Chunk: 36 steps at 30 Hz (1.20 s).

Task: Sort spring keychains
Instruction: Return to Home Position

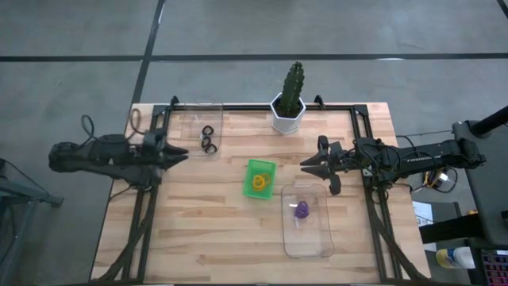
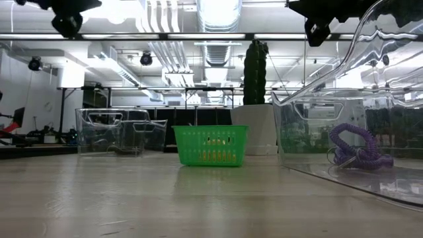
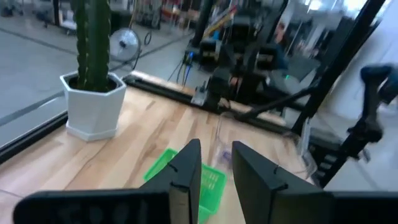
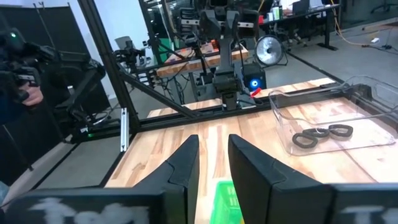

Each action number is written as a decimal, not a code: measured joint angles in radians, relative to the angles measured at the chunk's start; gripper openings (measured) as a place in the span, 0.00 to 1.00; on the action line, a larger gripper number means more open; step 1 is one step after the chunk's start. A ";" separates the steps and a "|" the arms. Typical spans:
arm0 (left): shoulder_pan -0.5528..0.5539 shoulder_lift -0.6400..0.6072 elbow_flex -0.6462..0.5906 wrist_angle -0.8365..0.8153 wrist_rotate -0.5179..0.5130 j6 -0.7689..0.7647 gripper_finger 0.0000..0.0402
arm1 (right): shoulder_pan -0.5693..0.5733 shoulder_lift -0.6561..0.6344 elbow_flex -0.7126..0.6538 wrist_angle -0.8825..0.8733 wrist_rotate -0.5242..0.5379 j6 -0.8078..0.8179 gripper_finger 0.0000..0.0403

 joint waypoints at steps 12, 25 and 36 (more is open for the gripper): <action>0.001 -0.159 -0.187 0.043 0.001 -0.038 0.21 | 0.000 0.000 0.000 -0.010 0.000 -0.032 0.18; 0.000 -0.168 -0.337 0.047 -0.004 -0.075 0.21 | 0.000 0.000 0.000 -0.006 -0.020 -0.048 0.19; 0.000 -0.173 -0.390 0.049 -0.054 -0.077 0.21 | -0.001 -0.069 -0.005 -0.006 -0.111 -0.147 0.18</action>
